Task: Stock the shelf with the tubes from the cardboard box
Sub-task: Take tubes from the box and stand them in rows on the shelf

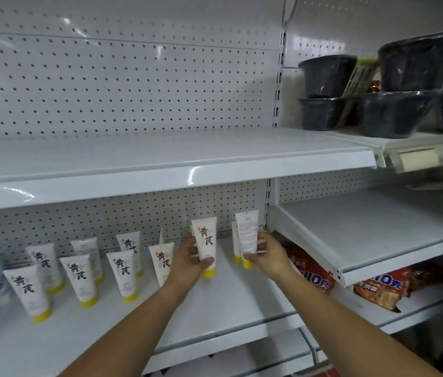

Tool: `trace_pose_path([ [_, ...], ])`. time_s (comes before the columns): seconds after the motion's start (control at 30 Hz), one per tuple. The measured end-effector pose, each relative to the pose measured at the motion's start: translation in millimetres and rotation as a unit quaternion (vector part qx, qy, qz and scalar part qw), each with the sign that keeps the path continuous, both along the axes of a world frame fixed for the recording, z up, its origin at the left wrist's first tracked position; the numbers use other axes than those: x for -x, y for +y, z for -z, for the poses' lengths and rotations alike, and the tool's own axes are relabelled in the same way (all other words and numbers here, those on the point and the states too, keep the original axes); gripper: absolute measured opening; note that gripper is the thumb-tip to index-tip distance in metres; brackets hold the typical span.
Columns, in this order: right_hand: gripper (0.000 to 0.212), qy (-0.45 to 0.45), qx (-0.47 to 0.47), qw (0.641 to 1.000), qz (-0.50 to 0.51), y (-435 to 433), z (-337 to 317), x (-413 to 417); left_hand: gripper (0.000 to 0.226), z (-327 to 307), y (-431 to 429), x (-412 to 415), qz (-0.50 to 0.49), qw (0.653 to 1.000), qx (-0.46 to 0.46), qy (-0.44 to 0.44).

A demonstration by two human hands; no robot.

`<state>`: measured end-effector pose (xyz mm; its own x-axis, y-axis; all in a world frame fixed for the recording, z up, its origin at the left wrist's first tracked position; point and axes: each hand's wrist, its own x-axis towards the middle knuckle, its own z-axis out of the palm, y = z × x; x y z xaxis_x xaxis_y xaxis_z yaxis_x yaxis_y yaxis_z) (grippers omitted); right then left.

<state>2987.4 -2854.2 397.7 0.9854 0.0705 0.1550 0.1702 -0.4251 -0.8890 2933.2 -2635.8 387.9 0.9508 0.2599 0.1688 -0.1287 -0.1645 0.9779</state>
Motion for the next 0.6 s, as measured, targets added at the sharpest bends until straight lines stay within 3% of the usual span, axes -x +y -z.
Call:
trace_pose_path([
  [0.6, 0.044, 0.024, 0.01, 1.0, -0.013, 11, 26, -7, 0.054, 41, 0, -6, -0.016, 1.0, 0.001, 0.011],
])
